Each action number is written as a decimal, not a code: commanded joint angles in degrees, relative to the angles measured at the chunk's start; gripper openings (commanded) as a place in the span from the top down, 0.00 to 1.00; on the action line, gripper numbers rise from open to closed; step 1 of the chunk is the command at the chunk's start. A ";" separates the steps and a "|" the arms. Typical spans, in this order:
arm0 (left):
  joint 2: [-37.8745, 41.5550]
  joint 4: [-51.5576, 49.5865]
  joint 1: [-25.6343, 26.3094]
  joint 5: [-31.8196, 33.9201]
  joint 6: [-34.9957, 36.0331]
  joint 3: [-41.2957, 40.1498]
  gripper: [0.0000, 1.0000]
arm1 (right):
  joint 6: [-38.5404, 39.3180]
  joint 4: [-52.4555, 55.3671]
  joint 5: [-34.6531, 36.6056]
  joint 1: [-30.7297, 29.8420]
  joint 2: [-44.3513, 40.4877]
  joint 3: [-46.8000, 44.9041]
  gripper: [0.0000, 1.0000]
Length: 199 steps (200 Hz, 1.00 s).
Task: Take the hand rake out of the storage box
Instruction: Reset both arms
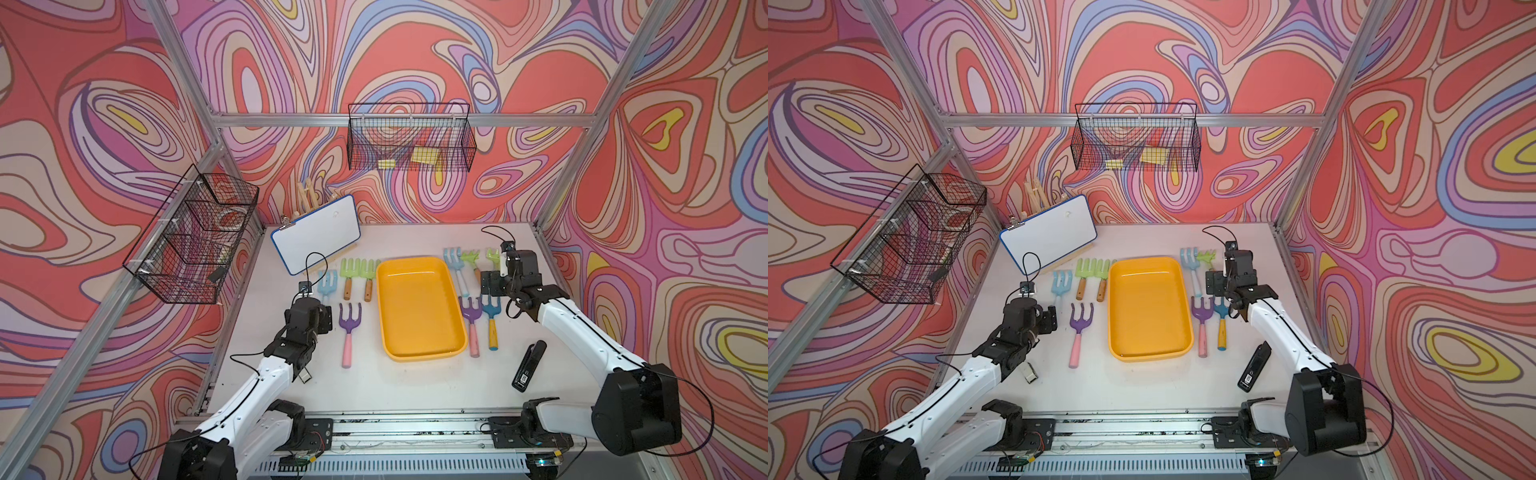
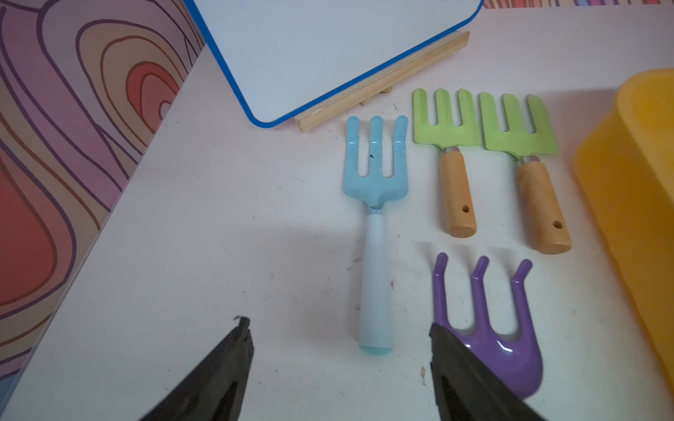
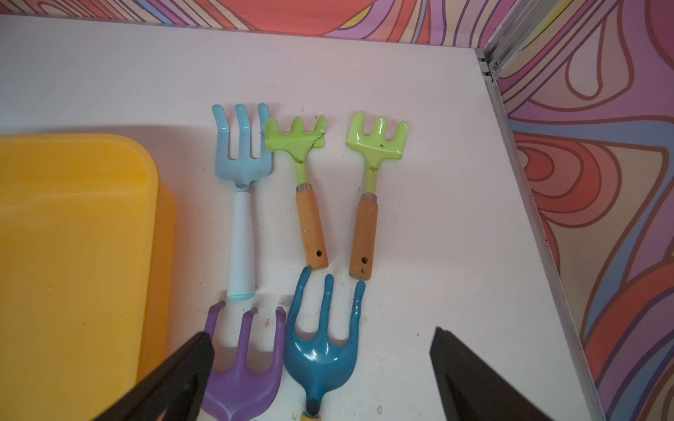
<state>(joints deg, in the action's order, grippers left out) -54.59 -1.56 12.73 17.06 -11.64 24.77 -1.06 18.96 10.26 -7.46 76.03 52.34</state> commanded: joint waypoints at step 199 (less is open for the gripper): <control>-33.52 55.31 -11.94 -16.25 11.29 -4.81 0.01 | -2.72 -75.77 -4.66 8.73 20.88 -26.80 0.02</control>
<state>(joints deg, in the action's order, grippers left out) -87.77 57.60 1.08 3.49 -0.40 16.23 -3.33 -52.36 6.76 1.06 96.90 25.39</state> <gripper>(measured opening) 0.994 0.983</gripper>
